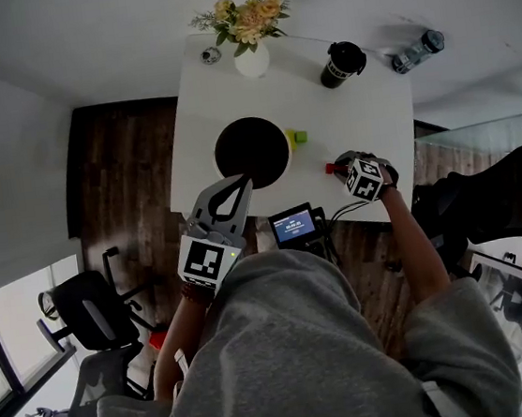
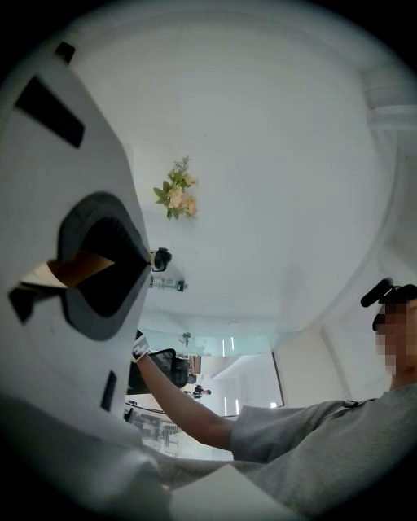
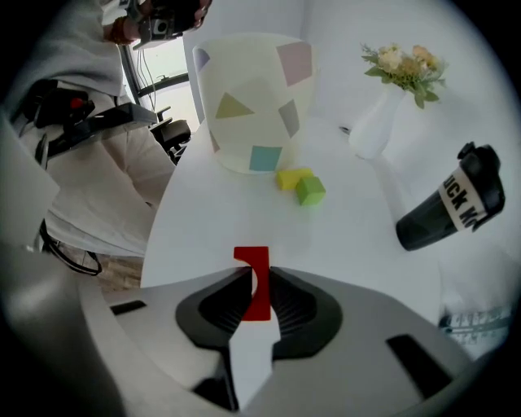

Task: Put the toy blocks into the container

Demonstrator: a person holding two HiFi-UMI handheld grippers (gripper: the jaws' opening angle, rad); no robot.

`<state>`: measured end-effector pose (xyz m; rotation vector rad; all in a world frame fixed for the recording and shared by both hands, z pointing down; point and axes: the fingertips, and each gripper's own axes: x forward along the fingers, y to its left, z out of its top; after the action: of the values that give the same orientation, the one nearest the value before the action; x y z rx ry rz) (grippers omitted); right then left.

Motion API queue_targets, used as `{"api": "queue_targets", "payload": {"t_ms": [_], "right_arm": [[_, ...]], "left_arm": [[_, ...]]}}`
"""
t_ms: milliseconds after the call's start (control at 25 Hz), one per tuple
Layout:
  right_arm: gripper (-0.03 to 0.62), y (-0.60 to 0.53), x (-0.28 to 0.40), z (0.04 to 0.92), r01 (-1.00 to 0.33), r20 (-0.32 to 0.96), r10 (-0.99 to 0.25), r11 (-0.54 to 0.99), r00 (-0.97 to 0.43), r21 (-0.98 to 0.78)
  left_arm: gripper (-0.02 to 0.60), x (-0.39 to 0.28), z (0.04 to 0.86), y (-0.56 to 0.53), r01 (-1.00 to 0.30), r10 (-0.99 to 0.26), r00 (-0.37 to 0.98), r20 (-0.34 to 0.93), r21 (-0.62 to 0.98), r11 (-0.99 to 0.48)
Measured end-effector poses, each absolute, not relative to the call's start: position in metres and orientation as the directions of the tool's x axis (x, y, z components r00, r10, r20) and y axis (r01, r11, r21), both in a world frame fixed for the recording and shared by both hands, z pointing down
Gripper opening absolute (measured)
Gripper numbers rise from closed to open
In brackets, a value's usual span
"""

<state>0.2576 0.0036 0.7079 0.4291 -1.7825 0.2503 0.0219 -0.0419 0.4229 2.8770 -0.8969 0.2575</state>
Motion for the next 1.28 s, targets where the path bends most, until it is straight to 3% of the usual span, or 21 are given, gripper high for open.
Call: {"api": "queue_targets", "payload": {"t_ms": [960,1280], "right_arm": [[0.067,-0.130,0.183,0.522,-0.339,0.778,-0.547,0.828,-0.309,0.447],[0.067,-0.150,0.127,0.468,-0.258,0.709,-0.594,0.804,-0.379,0.536]], "left_arm": [[0.006,0.009,0.425,-0.052,-0.623,-0.603,0.778,0.178,0.087,-0.778],[0.006,0.003,0.424,-0.053,-0.637,-0.618,0.764,0.185,0.058,-0.769]]}}
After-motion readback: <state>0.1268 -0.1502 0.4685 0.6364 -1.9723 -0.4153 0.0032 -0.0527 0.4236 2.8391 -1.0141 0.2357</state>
